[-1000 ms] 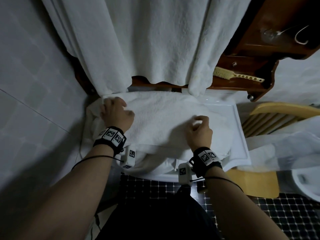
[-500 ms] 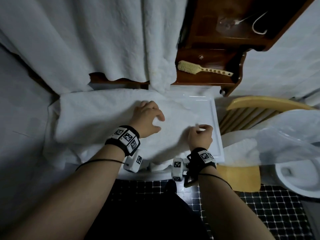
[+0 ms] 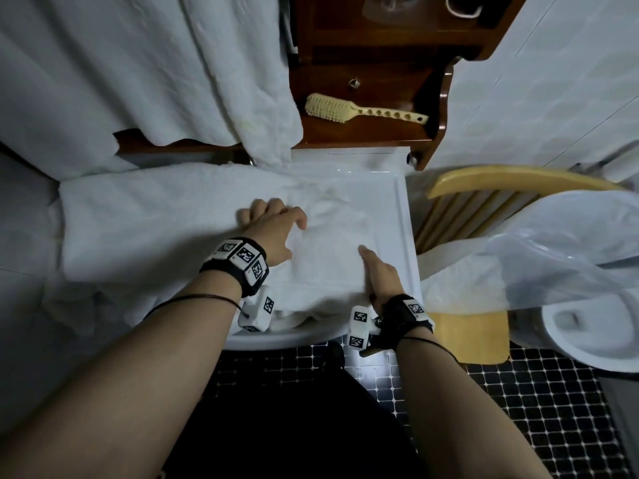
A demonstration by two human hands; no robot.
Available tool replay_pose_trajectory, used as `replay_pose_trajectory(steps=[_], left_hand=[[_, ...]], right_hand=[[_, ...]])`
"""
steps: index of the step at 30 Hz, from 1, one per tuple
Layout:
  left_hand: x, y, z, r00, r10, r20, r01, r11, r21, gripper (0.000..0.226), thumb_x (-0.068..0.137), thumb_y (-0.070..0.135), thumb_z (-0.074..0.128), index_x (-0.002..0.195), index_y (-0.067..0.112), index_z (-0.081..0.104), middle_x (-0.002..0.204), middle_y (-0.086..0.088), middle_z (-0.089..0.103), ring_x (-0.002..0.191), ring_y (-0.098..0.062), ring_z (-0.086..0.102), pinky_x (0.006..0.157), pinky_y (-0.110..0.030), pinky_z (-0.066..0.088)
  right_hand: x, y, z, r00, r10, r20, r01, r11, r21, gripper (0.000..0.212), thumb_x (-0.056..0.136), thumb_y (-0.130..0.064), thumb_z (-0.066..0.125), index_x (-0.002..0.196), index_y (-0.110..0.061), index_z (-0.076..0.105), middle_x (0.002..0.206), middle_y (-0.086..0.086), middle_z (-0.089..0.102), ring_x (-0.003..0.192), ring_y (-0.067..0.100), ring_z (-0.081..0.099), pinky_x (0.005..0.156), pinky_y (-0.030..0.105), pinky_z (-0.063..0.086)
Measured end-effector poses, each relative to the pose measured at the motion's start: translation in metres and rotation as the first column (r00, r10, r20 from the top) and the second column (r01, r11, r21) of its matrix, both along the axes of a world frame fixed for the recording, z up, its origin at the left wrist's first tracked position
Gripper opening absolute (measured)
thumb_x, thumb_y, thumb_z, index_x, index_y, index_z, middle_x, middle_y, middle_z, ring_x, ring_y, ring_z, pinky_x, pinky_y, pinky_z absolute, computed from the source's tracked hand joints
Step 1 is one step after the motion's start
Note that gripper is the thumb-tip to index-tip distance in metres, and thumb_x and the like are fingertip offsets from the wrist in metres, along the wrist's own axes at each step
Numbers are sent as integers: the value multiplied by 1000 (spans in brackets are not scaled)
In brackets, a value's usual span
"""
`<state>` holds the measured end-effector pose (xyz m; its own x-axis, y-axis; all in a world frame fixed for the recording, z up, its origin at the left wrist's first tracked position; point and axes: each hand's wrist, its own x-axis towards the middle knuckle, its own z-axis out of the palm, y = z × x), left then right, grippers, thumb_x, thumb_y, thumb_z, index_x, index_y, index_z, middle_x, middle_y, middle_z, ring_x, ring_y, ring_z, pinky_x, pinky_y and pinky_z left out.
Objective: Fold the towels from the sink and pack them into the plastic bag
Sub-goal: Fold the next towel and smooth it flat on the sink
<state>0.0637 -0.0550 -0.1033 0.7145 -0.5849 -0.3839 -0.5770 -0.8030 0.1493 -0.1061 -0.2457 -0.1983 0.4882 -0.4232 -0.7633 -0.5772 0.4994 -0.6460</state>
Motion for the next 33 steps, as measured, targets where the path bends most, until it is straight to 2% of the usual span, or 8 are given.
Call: replay_pose_trajectory(steps=[5, 10, 13, 17, 22, 26, 30, 33], left_hand=[[-3, 1, -10, 999, -7, 36, 7, 1000, -13, 56, 79, 29, 80, 112, 52, 41, 119, 15, 37, 109, -17, 31, 89, -38, 28], [-3, 4, -14, 999, -15, 43, 15, 1000, -10, 54, 85, 29, 77, 116, 52, 40, 121, 14, 38, 108, -17, 33, 92, -38, 30], [-6, 8, -17, 1000, -15, 20, 15, 1000, -16, 55, 90, 27, 72, 124, 54, 39, 127, 13, 39, 111, -16, 33, 94, -37, 28], [-6, 17, -11, 997, -39, -71, 35, 997, -63, 50, 101, 38, 54, 143, 59, 37, 143, 11, 37, 124, -21, 37, 103, -40, 29], [0, 39, -4, 935, -16, -355, -25, 993, -112, 65, 100, 60, 38, 160, 60, 12, 174, 11, 17, 159, -30, 19, 127, -54, 16], [-3, 62, 0, 898, -51, -438, -29, 984, -175, 69, 88, 56, 44, 154, 61, 24, 160, -6, 46, 131, -38, 54, 112, -57, 46], [-2, 74, 19, 701, 125, -702, -620, 593, -514, 34, 108, 26, 46, 134, 23, 69, 125, -7, 75, 115, -28, 70, 102, -44, 55], [16, 101, 40, 548, 134, -826, -803, 360, -475, 52, 100, 63, 54, 126, 22, 73, 113, -8, 79, 99, -25, 77, 90, -42, 59]], right_hand=[[-2, -9, 33, 995, 61, 84, -69, 993, 96, 64, 72, -46, 85, 124, -12, 72, 116, 15, 78, 109, 40, 74, 104, 64, 52], [7, -11, 65, 957, 278, 85, -286, 952, 112, 65, 81, -58, 80, 125, -11, 73, 114, 12, 79, 104, 31, 76, 96, 41, 58], [20, -12, 87, 910, 409, -67, -411, 870, -271, 51, 80, -56, 83, 94, -10, 67, 85, 1, 72, 78, 21, 71, 68, 31, 54], [32, -9, 109, 847, 478, -233, -506, 589, -631, 60, 69, -73, 74, 91, -18, 64, 95, 3, 71, 90, 26, 66, 87, 43, 57], [34, 26, 133, 813, 539, 223, -417, 804, -424, 37, 92, -29, 76, 127, -27, 64, 108, 1, 78, 96, 17, 75, 82, 38, 62], [45, 58, 143, 771, 592, 236, -442, 764, -470, 33, 92, -13, 73, 124, -18, 65, 107, 0, 78, 91, 15, 75, 75, 29, 60], [59, 102, 144, 745, 611, 267, -404, 732, -549, 57, 83, -18, 72, 138, -19, 58, 121, 0, 74, 106, 11, 71, 90, 25, 58], [84, 146, 130, 703, 683, 199, -448, 642, -622, 88, 78, -36, 74, 158, -28, 40, 143, -1, 64, 127, 13, 62, 108, 31, 52]])
